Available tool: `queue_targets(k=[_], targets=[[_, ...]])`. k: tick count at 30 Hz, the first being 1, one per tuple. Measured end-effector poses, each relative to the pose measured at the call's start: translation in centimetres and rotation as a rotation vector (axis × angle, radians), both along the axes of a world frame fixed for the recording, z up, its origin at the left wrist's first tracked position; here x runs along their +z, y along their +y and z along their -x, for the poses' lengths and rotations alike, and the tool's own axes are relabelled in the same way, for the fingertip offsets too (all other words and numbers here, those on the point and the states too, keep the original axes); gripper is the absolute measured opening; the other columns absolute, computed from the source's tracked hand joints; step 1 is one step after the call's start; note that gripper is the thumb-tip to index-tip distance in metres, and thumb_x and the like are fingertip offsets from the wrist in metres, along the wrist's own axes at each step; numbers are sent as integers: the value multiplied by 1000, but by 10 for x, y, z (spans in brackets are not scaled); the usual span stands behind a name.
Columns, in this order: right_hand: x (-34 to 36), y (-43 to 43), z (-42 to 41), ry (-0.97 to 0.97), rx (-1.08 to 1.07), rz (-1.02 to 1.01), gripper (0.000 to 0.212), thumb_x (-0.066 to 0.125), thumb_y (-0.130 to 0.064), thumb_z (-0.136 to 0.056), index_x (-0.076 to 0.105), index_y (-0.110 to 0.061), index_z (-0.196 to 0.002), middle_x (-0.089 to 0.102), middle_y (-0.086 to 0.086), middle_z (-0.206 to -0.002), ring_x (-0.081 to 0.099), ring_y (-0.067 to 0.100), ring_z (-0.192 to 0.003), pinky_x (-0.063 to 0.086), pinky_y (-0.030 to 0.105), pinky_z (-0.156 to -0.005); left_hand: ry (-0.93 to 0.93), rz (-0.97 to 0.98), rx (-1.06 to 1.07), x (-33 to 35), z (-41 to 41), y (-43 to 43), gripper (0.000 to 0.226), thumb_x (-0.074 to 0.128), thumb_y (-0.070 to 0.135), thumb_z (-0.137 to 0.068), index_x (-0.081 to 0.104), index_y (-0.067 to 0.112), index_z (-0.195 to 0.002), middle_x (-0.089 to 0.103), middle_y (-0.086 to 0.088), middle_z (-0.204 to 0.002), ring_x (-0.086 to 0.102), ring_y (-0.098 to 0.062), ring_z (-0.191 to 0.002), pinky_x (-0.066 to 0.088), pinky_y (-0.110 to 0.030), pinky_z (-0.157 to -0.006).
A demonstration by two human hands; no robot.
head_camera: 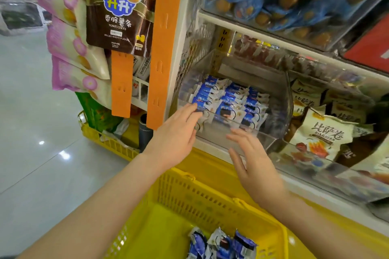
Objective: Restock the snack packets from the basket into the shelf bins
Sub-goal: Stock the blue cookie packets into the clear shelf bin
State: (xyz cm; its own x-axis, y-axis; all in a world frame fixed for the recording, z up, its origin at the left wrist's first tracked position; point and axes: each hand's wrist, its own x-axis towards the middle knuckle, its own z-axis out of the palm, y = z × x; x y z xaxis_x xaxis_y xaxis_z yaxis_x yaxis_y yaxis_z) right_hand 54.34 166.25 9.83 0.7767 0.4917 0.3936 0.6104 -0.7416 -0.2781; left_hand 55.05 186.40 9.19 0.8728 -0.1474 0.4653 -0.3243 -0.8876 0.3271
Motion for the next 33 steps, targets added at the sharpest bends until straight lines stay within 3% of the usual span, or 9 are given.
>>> queue_targets(k=[2, 5, 10, 17, 26, 28, 30, 31, 33], targets=[[-21, -14, 20, -20, -23, -56, 24, 51, -15, -94, 56, -14, -118, 54, -3, -115, 44, 6, -111, 26, 11, -97, -11, -23, -30, -11, 15, -10, 44, 48, 15, -93, 42, 16, -136, 40, 0, -140, 36, -14, -130, 26, -23, -106], [-69, -33, 41, 29, -90, -35, 18, 57, -11, -91, 60, -11, -108, 58, 1, -102, 53, 13, -97, 36, 17, -85, 63, -71, -94, -44, 35, -26, 32, 47, 17, -93, 49, 17, -125, 49, 1, -120, 44, -15, -110, 34, -27, -93], [-169, -61, 65, 461, -241, 170, 28, 36, -28, -100, 46, -21, -126, 47, -5, -120, 44, 12, -117, 35, 20, -95, 462, -98, -109, -135, 67, -51, 32, 39, 21, -97, 42, 20, -128, 43, 4, -125, 39, -12, -114, 30, -27, -99], [-261, -83, 85, 976, -263, 318, 51, 43, -27, -99, 23, -18, -145, 31, 3, -145, 40, 19, -128, 34, 29, -105, 1015, -32, -164, -242, 87, -77, 43, 43, 22, -98, 33, 13, -139, 41, -7, -135, 43, -22, -120, 37, -32, -98], [-307, -70, 80, 893, -258, 584, 66, 51, -36, -94, 17, -14, -146, 26, 3, -148, 24, 21, -138, 18, 32, -114, 1320, 351, 153, -324, 87, -96, 47, 47, 24, -97, 35, 6, -138, 40, -14, -141, 42, -26, -126, 34, -30, -100], [-312, -71, 81, 924, -273, 560, 64, 55, -39, -91, 25, -18, -144, 32, 1, -144, 28, 21, -135, 20, 33, -112, 1341, 499, 254, -334, 86, -103, 46, 49, 22, -96, 38, 4, -136, 44, -14, -139, 48, -24, -119, 38, -26, -93], [-316, -71, 83, 986, -283, 509, 61, 60, -40, -88, 33, -22, -140, 39, 0, -139, 35, 21, -130, 26, 33, -110, 1350, 647, 348, -342, 85, -110, 39, 53, 19, -94, 45, 1, -128, 56, -14, -124, 53, -18, -96, 43, -13, -69], [-317, -72, 84, 1026, -296, 472, 59, 62, -40, -87, 36, -22, -137, 41, 0, -135, 39, 21, -127, 30, 33, -108, 1354, 712, 391, -346, 84, -113, 28, 55, 18, -93, 51, 4, -118, 59, -11, -110, 52, -14, -85, 40, -6, -56], [-318, -72, 86, 1093, -334, 398, 49, 65, -39, -85, 45, -21, -126, 45, 1, -127, 45, 19, -118, 37, 33, -102, 1353, 763, 441, -350, 82, -118, 11, 57, 19, -92, 50, 12, -87, 53, -1, -82, 46, -10, -68, 35, -10, -44]])
